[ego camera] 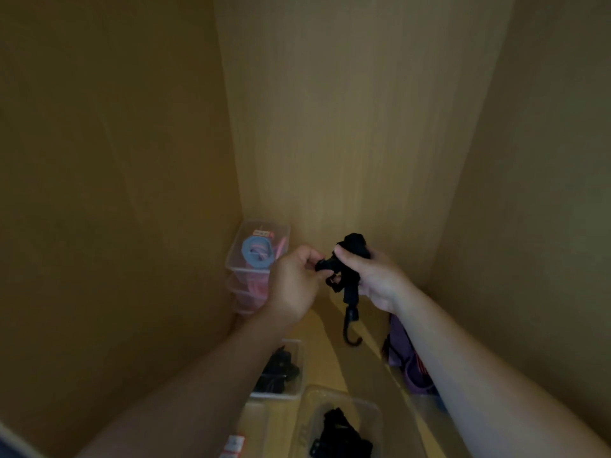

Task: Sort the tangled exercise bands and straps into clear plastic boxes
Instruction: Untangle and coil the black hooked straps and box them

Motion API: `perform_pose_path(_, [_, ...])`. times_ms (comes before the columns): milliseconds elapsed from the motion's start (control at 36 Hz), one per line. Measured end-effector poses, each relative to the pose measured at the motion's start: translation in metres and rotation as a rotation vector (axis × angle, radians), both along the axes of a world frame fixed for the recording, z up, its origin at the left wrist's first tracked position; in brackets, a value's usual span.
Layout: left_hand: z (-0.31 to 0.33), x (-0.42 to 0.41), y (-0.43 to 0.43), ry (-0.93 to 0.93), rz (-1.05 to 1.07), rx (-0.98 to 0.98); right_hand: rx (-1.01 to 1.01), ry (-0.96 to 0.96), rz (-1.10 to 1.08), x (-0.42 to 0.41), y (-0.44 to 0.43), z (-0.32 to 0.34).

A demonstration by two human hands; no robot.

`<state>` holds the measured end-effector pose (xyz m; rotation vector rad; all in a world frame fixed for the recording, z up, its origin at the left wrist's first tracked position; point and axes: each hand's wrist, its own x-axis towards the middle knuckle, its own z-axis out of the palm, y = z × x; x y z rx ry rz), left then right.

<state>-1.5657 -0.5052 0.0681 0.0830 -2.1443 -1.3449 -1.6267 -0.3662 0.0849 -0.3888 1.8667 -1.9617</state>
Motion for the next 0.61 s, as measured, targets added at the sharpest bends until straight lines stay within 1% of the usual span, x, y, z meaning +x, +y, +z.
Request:
perform_pose_path(56, [0.000,0.001,0.000,-0.029,-0.031,-0.016,-0.002,0.019,-0.021,-0.001,0.000,-0.001])
perform_pose_path(111, [0.004,0.000,-0.001,-0.102,-0.124,0.026,-0.015,0.042,-0.014,-0.002,0.001,0.000])
perform_pose_path(222, [0.015,0.003,-0.006,-0.322,-0.347,0.232,-0.015,0.105,0.044,-0.003,0.007,0.002])
perform_pose_path(306, [0.020,0.006,-0.011,-0.382,-0.453,0.325,-0.026,0.125,0.073,-0.002,0.011,0.004])
perform_pose_path(389, [0.022,0.006,-0.016,-0.477,-0.473,0.513,-0.044,0.149,0.072,-0.002,0.014,0.005])
perform_pose_path(472, [0.024,0.007,-0.018,-0.628,-0.470,0.617,-0.052,0.172,0.065,-0.002,0.014,0.005])
perform_pose_path(528, [0.024,0.006,-0.018,-0.641,-0.470,0.728,-0.061,0.164,0.061,-0.003,0.014,0.004])
perform_pose_path(611, [0.024,0.003,-0.016,-0.593,-0.465,0.872,-0.057,0.154,0.061,-0.003,0.013,0.002])
